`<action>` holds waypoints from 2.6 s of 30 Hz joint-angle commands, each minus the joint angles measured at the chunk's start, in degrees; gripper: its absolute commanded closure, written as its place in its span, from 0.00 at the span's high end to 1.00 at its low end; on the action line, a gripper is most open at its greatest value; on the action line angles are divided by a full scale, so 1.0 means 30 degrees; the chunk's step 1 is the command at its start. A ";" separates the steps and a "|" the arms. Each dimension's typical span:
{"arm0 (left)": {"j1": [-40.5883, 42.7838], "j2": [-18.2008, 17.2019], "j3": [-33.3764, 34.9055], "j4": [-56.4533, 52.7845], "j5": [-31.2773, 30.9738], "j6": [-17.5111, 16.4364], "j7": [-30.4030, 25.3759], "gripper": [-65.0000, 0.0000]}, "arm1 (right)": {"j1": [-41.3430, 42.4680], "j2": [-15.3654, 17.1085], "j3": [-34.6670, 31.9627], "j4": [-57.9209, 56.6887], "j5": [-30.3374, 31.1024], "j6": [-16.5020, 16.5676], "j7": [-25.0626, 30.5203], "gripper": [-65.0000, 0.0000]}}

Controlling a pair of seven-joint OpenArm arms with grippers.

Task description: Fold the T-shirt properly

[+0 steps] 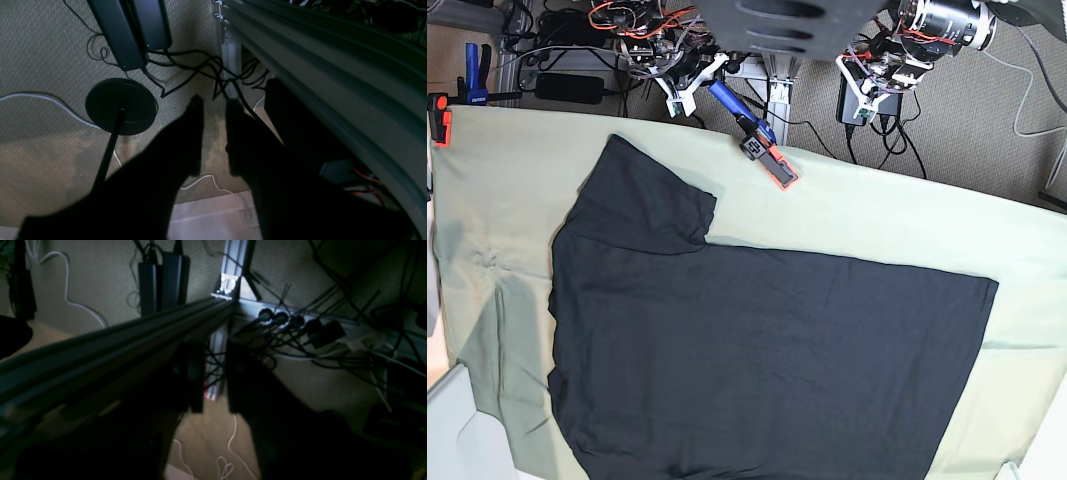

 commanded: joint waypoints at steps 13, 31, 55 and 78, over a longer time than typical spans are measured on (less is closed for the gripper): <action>-0.0036 -0.0051 0.0029 0.0117 -0.0015 -0.0211 -0.0481 0.18 | -0.0007 0.0095 0.0066 0.0124 0.0095 -0.0852 0.0233 0.17; -0.0015 -0.0102 0.0029 0.0117 0.2055 -0.0226 -0.0408 0.18 | -0.0015 0.0095 0.0066 0.0124 0.0080 -0.0845 0.0233 0.17; 1.1176 -0.3825 -0.1166 1.5715 -0.1494 -0.4940 -0.2251 0.18 | -1.0834 0.2259 -0.0277 1.1329 0.1523 0.0517 0.0160 0.17; 1.8535 -0.6426 -0.8604 3.5233 -0.8816 -0.6244 0.4677 0.49 | -2.0611 0.6754 0.4575 3.2020 0.5952 0.0488 -0.2776 0.17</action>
